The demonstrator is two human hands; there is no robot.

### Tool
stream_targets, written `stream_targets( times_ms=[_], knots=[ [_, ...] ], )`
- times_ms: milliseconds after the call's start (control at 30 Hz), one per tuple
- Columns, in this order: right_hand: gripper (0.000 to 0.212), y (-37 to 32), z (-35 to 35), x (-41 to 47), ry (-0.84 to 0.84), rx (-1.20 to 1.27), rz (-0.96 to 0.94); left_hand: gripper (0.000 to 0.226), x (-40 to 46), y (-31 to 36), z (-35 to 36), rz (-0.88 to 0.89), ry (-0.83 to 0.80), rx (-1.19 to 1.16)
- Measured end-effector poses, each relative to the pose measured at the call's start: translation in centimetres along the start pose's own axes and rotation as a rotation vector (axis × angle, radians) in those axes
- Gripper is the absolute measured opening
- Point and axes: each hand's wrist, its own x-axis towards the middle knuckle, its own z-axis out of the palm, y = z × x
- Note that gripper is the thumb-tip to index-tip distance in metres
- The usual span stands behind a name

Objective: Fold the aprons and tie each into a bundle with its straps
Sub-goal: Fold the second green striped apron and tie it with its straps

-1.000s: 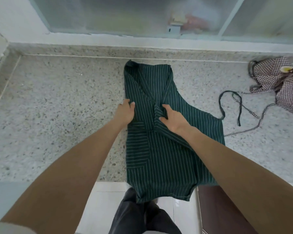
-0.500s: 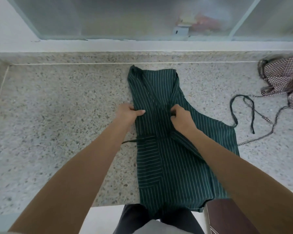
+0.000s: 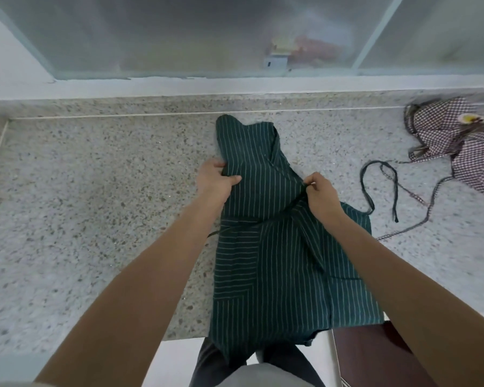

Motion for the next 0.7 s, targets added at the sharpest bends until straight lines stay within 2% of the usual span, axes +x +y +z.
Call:
stream_targets(
  times_ms=[167,233,333,400,433,500,567,633,700],
  knots=[
    [0.02,1.4,-1.7,-0.5,-0.053,-0.024,-0.006,0.047,-0.1,0.4,1.1,0.099,0.182,0.103],
    [0.022,2.1,-2.3,-0.5,-0.055,-0.006,-0.012,0.047,-0.4,0.6,2.1,0.171,0.206,0.203],
    [0.019,3.1,-2.5,0.1,-0.063,0.038,0.116,0.061,-1.4,-0.2,4.1,0.323,0.214,0.624],
    [0.052,3.8,-2.5,0.6,-0.083,-0.048,0.254,0.057,-2.7,-1.0,5.0,0.527,0.203,0.854],
    [0.063,4.5,-2.5,0.8,-0.071,-0.123,0.307,0.048,-3.3,-1.4,5.6,0.642,0.157,0.907],
    [0.059,6.0,-2.7,0.8,-0.037,-0.222,0.315,0.032,-3.9,-2.1,6.5,0.727,-0.067,0.941],
    [0.037,7.3,-3.5,0.6,-0.065,-0.217,0.238,0.048,-4.3,-2.5,7.8,0.609,-0.338,1.072],
    [0.026,8.1,-4.5,0.2,-0.13,-0.119,0.216,0.061,-4.5,-2.5,8.7,0.471,-0.481,1.2],
    [0.028,8.5,-5.5,-0.1,-0.196,0.101,0.267,0.044,-4.7,-2.4,9.4,0.489,-0.515,1.215]
  ],
)
